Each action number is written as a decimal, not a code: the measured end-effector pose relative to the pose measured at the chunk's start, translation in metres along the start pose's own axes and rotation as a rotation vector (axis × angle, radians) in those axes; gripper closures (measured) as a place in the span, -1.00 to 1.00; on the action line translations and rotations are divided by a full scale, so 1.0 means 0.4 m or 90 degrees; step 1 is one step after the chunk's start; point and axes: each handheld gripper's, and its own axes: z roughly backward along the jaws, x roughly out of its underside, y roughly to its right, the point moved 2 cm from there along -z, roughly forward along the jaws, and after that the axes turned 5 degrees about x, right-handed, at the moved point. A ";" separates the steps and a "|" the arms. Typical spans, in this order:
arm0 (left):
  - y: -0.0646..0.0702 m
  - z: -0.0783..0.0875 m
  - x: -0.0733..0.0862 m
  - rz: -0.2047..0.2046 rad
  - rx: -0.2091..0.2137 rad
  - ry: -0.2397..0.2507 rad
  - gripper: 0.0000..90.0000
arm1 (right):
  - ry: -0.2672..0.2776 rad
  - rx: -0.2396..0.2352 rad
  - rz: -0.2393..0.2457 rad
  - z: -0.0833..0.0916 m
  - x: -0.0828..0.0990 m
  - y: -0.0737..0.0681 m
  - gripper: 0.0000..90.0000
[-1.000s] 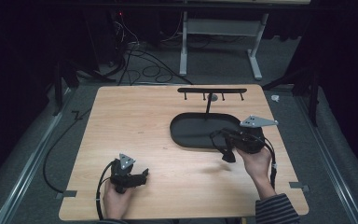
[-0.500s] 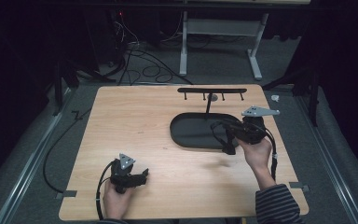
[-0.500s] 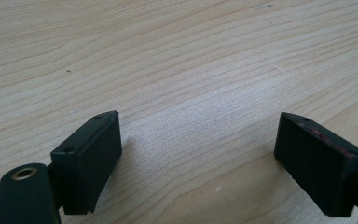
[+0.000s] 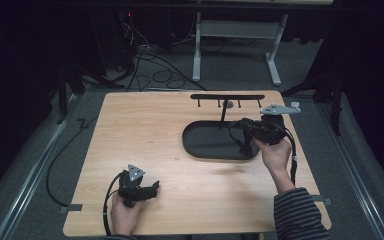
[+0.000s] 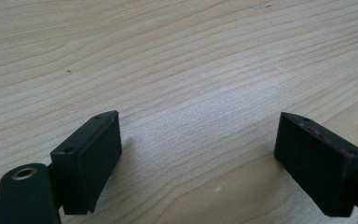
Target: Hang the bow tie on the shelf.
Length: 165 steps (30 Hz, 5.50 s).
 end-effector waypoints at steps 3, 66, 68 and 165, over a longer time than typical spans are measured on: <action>0.000 0.000 0.000 0.000 0.000 0.000 -0.66 | 0.004 0.005 0.002 -0.001 -0.010 0.003 0.82; 0.000 0.000 0.000 0.000 0.000 0.000 -0.66 | -0.016 0.090 -0.041 -0.068 -0.103 0.085 0.63; 0.000 0.000 0.000 0.001 0.000 0.000 -0.66 | -0.015 0.088 -0.042 -0.065 -0.103 0.085 0.61; 0.000 0.000 0.000 0.000 0.000 0.000 -0.66 | 0.045 0.035 -0.075 0.180 0.074 0.101 0.29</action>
